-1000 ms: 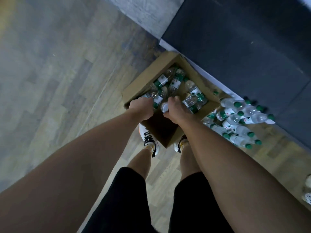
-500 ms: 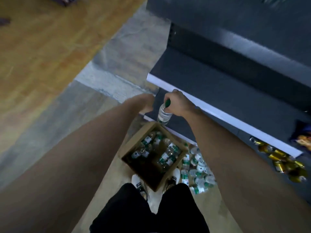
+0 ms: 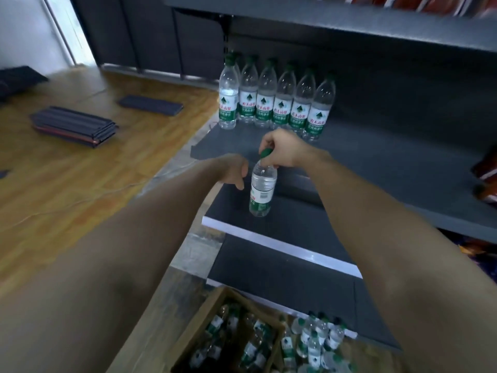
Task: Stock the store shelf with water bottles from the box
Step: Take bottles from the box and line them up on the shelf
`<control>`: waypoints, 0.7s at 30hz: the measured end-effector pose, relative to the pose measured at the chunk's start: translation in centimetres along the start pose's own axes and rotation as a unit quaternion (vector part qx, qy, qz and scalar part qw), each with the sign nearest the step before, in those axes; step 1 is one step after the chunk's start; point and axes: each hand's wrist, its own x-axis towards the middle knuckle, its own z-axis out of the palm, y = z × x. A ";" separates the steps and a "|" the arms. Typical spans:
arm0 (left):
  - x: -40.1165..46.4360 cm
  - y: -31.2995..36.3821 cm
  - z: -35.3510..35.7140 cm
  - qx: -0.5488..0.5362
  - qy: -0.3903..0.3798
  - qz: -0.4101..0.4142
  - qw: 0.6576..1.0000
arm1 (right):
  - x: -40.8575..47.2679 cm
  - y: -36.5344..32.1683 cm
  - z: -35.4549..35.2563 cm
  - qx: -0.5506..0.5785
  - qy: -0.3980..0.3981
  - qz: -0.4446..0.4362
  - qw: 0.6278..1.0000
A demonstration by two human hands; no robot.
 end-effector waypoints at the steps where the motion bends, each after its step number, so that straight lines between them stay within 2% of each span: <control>1: 0.2 0.6 -0.7 -0.019 0.001 0.002 1.000 | 0.0 0.1 -1.0 -0.003 0.000 -0.004 1.000; 7: 1.7 4.6 -3.6 -0.166 -0.004 0.027 0.986 | 0.2 0.9 -5.9 0.006 0.019 -0.004 1.000; 14: 3.4 8.8 -4.6 -0.284 0.022 0.062 0.957 | 0.5 2.3 -10.3 0.048 0.038 -0.001 0.998; 17: 4.3 9.6 -5.0 -0.309 0.043 0.063 0.948 | 0.4 3.6 -11.1 0.078 0.046 -0.005 0.996; 21: 4.9 10.9 -6.3 -0.295 0.045 0.052 0.953 | 0.3 5.0 -12.6 0.086 0.052 -0.010 0.995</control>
